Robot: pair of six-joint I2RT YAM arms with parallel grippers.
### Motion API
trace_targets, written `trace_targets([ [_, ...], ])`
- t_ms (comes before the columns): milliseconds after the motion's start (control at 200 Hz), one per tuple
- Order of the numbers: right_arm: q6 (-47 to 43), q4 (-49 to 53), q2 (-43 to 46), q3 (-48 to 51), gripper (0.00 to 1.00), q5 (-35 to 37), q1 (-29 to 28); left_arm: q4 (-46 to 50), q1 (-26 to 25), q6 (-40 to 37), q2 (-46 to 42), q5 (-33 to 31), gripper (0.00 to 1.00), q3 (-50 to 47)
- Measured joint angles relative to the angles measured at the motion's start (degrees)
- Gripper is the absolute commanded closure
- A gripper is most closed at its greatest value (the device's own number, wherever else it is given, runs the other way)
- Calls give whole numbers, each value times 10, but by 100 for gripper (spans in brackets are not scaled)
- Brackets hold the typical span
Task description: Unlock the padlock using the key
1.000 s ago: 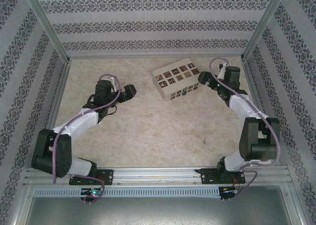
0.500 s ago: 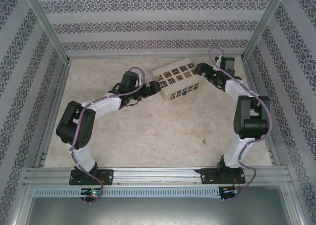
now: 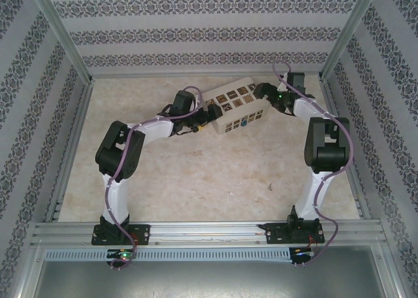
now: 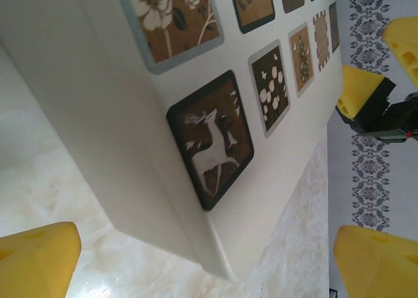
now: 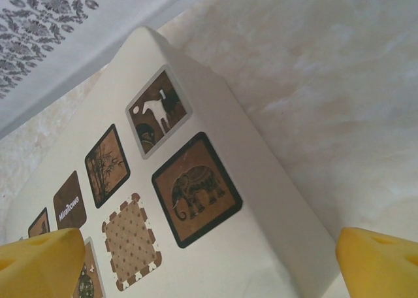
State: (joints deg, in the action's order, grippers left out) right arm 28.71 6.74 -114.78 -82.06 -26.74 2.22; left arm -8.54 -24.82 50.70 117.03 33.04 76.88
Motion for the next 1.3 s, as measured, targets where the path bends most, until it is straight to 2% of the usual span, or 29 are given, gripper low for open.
trace_targets([
  [410,-29,16,-6,-4,2,-47,-23,2,2,8,14,17,0,17],
  [710,-71,-3,41,68,2,-72,-45,15,24,3,-16,12,0,-16],
  [1019,-90,-19,104,151,2,-67,-107,28,59,-10,-79,-10,0,-88],
  [1299,-56,-45,185,253,2,-28,-206,35,108,-32,-127,-34,1,-140],
])
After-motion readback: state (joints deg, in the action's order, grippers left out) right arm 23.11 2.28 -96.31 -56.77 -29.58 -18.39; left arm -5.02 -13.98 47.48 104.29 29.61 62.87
